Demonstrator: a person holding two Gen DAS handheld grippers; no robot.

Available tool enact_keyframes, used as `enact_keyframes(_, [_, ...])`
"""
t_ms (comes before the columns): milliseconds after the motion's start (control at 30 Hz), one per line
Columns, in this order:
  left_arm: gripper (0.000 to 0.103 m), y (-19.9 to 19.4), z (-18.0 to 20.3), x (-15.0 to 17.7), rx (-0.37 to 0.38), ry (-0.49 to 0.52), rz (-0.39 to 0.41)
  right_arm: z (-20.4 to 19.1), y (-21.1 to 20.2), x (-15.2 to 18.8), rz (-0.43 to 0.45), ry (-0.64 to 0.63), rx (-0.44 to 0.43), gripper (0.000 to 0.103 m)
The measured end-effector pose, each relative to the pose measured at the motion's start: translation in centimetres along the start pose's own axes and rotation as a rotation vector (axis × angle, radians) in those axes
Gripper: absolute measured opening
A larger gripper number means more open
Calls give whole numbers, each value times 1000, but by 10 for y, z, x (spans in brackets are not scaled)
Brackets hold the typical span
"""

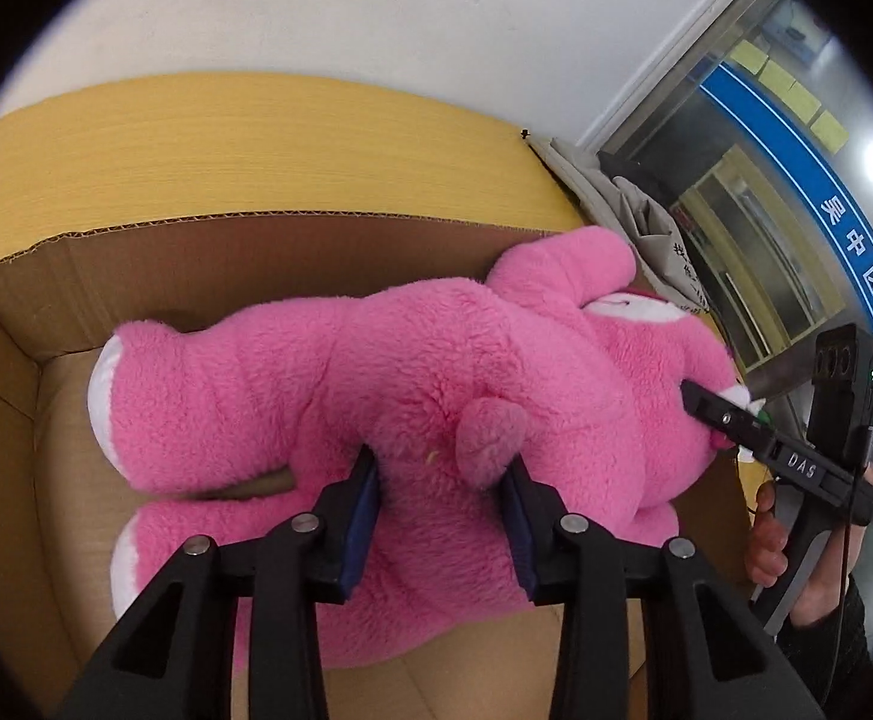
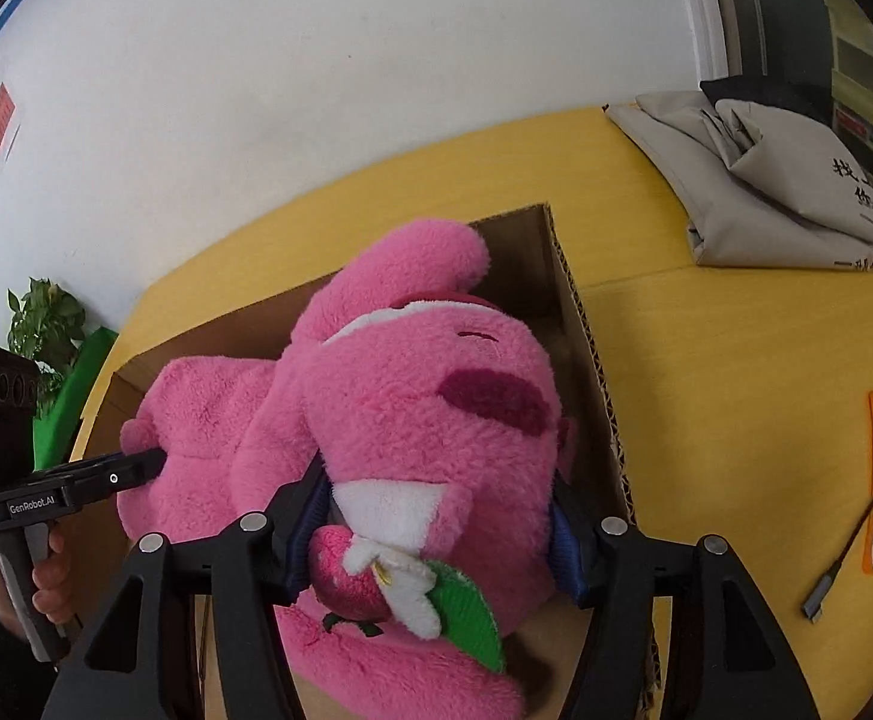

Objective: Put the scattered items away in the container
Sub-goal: 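Carry the pink bear over the box and open the left gripper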

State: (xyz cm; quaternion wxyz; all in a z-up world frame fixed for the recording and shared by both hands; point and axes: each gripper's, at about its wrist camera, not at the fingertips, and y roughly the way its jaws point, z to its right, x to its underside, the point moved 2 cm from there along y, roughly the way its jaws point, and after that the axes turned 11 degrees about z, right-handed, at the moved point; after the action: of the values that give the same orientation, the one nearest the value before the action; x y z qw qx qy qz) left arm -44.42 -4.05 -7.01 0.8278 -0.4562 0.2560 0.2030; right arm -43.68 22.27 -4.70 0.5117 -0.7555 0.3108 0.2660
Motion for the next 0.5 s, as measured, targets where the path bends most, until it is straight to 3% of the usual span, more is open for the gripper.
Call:
enact_keyframes(300, [46,1,-1,-1,-11,29,-6,-20,-14,9,-17,-20,77,68])
enact_keyframes(400, [59,-5,-1,-2,-39,20,12,-4,-2,3,-16,21,78,81])
enact_keyframes(500, [62,-23,5,-4,-65,35,28,3,-6,-4,13,22,63,89])
